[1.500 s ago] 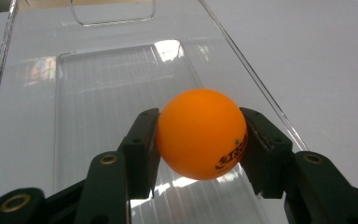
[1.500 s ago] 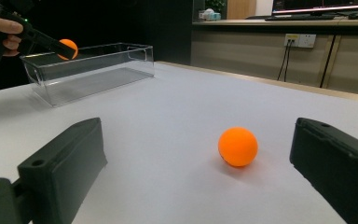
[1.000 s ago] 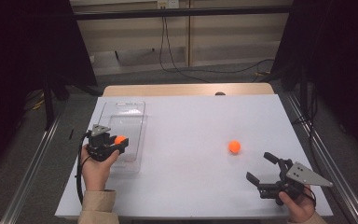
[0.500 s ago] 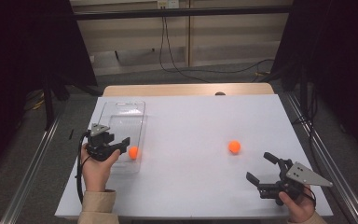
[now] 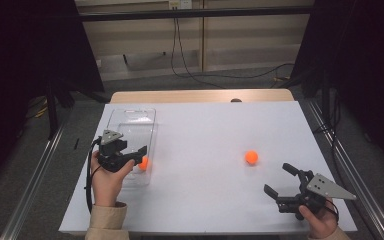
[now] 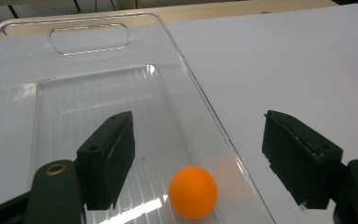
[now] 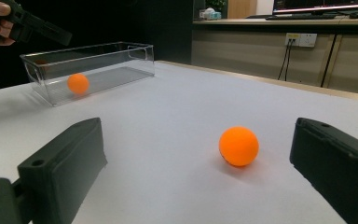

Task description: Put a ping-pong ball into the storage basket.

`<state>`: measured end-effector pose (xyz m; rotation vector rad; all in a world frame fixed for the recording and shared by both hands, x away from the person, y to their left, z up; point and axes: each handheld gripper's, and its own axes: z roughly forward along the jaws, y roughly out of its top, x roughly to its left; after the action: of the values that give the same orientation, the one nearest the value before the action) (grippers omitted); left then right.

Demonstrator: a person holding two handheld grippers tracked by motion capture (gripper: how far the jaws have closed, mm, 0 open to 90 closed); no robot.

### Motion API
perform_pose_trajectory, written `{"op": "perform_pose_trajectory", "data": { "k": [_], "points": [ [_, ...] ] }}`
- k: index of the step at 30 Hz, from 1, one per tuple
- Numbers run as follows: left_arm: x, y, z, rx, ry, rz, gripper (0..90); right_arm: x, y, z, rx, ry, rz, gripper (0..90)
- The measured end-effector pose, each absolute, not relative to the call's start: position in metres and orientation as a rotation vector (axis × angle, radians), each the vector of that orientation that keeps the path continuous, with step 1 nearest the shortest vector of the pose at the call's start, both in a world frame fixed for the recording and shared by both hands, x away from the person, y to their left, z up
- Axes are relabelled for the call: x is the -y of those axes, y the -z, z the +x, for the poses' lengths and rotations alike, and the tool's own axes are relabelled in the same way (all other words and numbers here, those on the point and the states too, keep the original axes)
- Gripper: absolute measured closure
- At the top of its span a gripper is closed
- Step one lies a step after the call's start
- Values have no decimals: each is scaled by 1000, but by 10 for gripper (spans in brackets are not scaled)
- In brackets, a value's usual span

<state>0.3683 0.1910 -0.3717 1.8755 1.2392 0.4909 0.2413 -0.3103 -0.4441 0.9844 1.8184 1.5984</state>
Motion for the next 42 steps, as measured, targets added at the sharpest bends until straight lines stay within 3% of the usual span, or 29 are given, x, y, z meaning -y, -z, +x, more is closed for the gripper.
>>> {"op": "perform_pose_trajectory", "data": {
  "k": [42],
  "points": [
    [-152, 371, 367, -1120, -376, 1909, 179, 311, 444, 241, -1822, -1600, 981, 27]
  ]
}}
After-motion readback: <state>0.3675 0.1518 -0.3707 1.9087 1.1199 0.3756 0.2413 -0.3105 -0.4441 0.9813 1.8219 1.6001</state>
